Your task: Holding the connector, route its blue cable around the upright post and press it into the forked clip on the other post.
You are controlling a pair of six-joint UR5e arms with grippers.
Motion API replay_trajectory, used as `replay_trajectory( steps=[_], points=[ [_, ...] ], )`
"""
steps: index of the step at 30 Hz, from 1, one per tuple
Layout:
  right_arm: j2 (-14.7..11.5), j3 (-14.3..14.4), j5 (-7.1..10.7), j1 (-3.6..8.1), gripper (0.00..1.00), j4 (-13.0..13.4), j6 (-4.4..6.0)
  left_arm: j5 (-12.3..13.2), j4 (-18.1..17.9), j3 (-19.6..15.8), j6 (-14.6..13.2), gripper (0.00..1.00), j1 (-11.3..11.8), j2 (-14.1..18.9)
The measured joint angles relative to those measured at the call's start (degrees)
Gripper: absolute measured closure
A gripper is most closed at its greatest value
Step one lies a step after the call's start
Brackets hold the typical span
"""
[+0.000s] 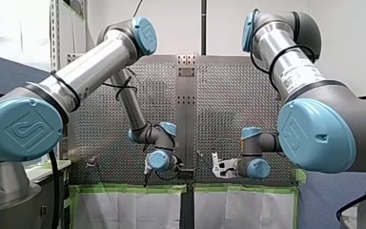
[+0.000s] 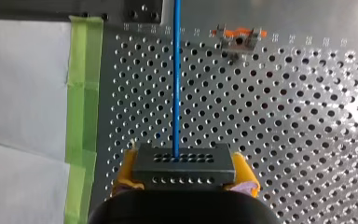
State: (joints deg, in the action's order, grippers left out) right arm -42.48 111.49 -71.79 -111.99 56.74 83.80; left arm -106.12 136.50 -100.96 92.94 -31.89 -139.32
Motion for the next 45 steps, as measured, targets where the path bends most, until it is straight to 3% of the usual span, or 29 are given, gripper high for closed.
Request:
replay_trajectory(
  steps=[5, 13, 22, 29, 34, 45],
  points=[
    [-0.10, 0.01, 1.78, -0.02, 1.00, -0.47, -0.36, -1.48, -0.54, -0.33, 2.49, 0.00, -1.13, -0.01],
    [-0.23, 0.00, 4.08, -0.13, 1.00, -1.69, -2.28, -2.90, -1.64, -0.36, 6.56, 0.00, -1.89, -0.01],
    [-0.43, 0.01, 5.21, 0.37, 1.00, -1.76, -2.38, -2.97, -1.57, -0.39, 10.73, 0.00, -2.05, -0.18],
    [-0.53, 0.01, 7.75, 0.84, 1.00, -1.62, -1.88, -3.37, -1.99, 0.21, 13.74, 0.00, -2.54, -2.44],
    [-0.54, 0.00, 9.24, 0.92, 1.00, -1.69, -1.73, -3.65, -2.69, 1.18, 13.52, 0.00, -2.64, -3.44],
    [-0.61, 0.01, 9.38, 0.94, 1.00, -1.72, -1.54, -4.14, -4.23, 1.86, 11.22, 0.00, -2.53, -3.58]
  ],
)
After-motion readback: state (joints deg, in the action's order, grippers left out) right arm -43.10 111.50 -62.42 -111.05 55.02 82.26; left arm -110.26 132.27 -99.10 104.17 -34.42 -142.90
